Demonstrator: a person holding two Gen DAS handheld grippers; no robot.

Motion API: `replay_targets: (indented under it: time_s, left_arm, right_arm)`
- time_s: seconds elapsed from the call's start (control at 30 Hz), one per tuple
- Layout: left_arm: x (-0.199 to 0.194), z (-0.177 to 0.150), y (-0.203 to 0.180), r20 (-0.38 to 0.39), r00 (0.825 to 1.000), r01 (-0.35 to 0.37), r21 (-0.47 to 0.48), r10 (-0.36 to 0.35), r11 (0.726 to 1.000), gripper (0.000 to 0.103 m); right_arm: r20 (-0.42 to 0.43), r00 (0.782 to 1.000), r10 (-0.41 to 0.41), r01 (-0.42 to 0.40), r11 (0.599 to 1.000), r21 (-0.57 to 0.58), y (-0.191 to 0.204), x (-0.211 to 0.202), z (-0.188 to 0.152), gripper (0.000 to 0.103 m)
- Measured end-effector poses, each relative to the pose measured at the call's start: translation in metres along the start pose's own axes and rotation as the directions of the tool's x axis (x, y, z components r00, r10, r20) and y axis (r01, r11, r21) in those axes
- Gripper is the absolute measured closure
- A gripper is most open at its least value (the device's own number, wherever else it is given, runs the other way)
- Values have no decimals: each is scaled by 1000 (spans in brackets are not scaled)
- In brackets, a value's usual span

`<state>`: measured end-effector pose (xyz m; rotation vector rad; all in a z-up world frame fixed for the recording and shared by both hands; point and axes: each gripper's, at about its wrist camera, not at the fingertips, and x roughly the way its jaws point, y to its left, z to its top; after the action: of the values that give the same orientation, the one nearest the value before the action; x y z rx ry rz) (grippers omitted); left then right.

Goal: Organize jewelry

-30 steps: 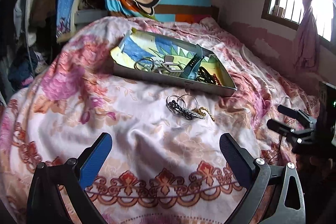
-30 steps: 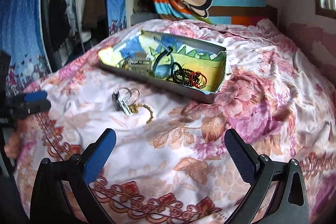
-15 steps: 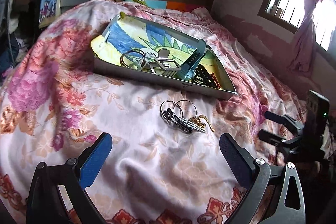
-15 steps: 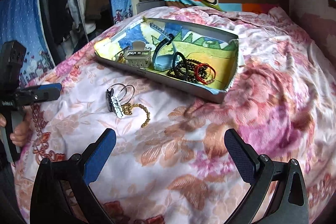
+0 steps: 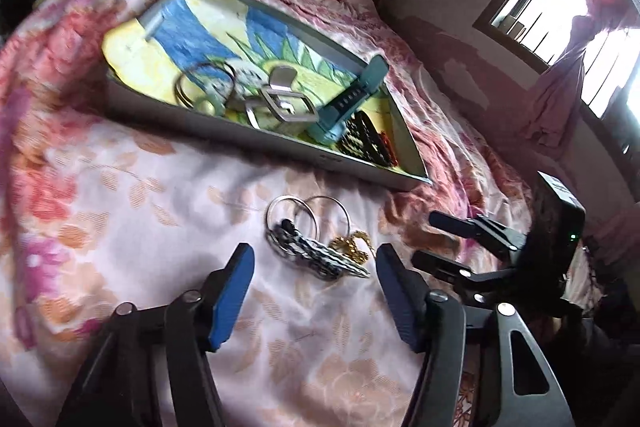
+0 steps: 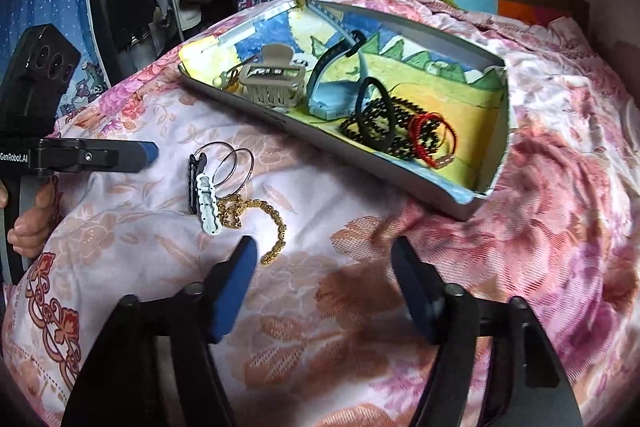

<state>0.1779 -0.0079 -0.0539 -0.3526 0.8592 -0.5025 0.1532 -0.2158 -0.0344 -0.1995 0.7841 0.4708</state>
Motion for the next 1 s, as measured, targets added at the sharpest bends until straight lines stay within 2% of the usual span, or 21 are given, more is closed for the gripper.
replay_targets:
  time_s: [0.13, 0.3, 0.37, 0.47, 0.63, 0.67, 0.8, 1.0]
  left_arm:
    - [13, 3, -2, -41, 999, -8, -14, 7, 1000, 45]
    - [31, 7, 6, -96, 995, -22, -91, 13, 996, 58]
    - [35, 8, 8, -103, 995, -18, -113, 6, 993, 62]
    - [38, 11, 10, -104, 994, 0, -137, -15, 991, 62]
    - [47, 11, 13, -118, 992, 16, -161, -35, 987, 62]
    - [48, 11, 12, -121, 992, 9, -159, -29, 987, 64]
    - [51, 9, 17, -133, 991, -17, -183, -7, 983, 83]
    - [50, 5, 23, -130, 991, -8, -210, -20, 978, 92]
  right_arm:
    - [-24, 999, 21, -21, 1000, -13, 3, 11, 1, 57]
    - [-52, 998, 47, -48, 999, -18, 6, 22, 2, 67]
    - [-60, 996, 61, -63, 998, -20, 8, 26, 4, 68]
    - [-87, 992, 90, -92, 995, -26, 13, 38, 5, 69]
    - [-78, 987, 139, -137, 990, 31, 9, 50, 10, 69]
    - [-77, 985, 154, -151, 988, 44, 7, 53, 11, 69]
    - [-80, 980, 181, -176, 982, 61, 7, 57, 9, 70]
    - [-86, 969, 230, -224, 971, 80, 5, 60, 6, 81]
